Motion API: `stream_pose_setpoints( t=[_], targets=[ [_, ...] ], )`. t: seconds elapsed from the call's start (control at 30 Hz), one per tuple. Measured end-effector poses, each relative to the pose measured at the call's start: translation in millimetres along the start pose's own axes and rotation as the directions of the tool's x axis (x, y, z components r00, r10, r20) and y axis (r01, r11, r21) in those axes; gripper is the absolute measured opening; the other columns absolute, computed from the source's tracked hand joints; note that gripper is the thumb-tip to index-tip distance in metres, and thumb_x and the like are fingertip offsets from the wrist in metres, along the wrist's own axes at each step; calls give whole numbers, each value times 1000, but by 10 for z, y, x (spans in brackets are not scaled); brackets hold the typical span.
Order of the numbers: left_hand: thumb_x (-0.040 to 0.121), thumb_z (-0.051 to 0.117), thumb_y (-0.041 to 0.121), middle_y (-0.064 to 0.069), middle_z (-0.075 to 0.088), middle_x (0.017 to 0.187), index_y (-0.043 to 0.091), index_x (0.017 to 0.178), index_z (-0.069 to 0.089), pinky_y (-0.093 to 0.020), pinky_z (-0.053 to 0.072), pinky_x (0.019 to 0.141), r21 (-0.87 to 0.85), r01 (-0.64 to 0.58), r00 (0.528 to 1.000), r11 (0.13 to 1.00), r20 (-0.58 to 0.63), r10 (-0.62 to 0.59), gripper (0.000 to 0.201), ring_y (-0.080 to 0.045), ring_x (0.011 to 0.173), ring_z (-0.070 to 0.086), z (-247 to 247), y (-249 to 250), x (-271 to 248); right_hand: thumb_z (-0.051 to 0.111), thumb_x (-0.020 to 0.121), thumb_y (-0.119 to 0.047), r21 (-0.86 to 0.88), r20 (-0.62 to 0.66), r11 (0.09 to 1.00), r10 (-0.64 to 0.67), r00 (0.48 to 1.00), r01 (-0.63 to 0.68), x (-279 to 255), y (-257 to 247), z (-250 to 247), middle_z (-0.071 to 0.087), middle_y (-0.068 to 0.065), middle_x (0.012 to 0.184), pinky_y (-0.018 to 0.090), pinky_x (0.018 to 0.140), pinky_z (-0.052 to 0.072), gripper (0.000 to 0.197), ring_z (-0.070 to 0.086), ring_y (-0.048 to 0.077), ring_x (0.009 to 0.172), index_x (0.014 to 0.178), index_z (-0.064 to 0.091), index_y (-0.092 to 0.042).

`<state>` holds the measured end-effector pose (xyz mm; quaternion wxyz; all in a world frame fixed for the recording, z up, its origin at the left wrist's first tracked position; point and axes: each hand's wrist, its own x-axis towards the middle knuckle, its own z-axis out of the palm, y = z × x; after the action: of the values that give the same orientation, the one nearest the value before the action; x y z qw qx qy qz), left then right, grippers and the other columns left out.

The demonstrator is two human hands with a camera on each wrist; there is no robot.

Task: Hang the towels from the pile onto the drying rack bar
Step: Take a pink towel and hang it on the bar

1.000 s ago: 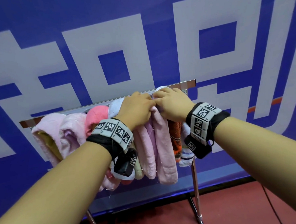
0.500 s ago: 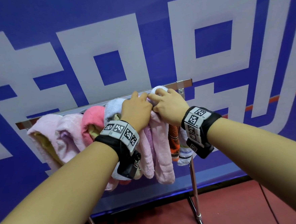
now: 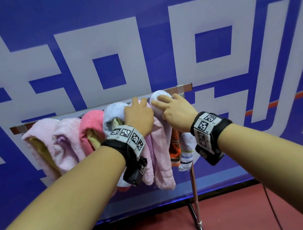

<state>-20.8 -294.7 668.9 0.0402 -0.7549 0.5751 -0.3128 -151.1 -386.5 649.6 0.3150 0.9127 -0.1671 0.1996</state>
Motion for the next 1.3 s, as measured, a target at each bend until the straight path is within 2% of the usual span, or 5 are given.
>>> stream_pose_setpoints(
  t=[0.37,0.5,0.67,1.03,1.3],
  targets=[
    [95,45,24,3,41,146,25,130,54,-46,40,92,-167,-19,998,986,49,28,36,-31,128,37,38,-116,35,59,78,-17,298,-296,942,248,922,-158,8,-516,-25,57,10,80,40,63,36,9,49,29,74,74,61,-10],
    [93,44,22,7,47,139,34,124,58,-47,40,94,-297,-65,993,953,78,92,36,-28,126,40,20,-283,52,56,89,-23,584,0,746,395,919,-321,-34,-708,-14,60,12,95,39,63,46,23,59,32,81,107,54,-8],
    [78,30,25,6,56,130,34,125,62,-49,45,97,-437,-55,992,898,82,101,58,-28,122,47,-8,-373,43,47,82,-43,612,332,560,458,825,-558,14,-884,131,65,8,96,43,70,53,41,63,33,84,110,52,-14],
    [85,47,5,5,59,116,35,121,63,-39,28,81,-242,21,984,970,-165,-62,49,-27,104,52,73,-546,-42,43,91,-11,497,305,609,545,781,-619,85,-782,312,64,8,112,34,67,39,34,64,35,94,121,57,-16],
    [80,48,-5,-11,51,93,9,92,62,-37,27,68,-229,14,972,973,-227,-67,23,-30,71,45,72,-576,148,41,91,-11,549,311,581,525,792,-601,199,-923,330,65,10,101,38,68,47,27,63,37,89,115,52,-14]
  ],
)
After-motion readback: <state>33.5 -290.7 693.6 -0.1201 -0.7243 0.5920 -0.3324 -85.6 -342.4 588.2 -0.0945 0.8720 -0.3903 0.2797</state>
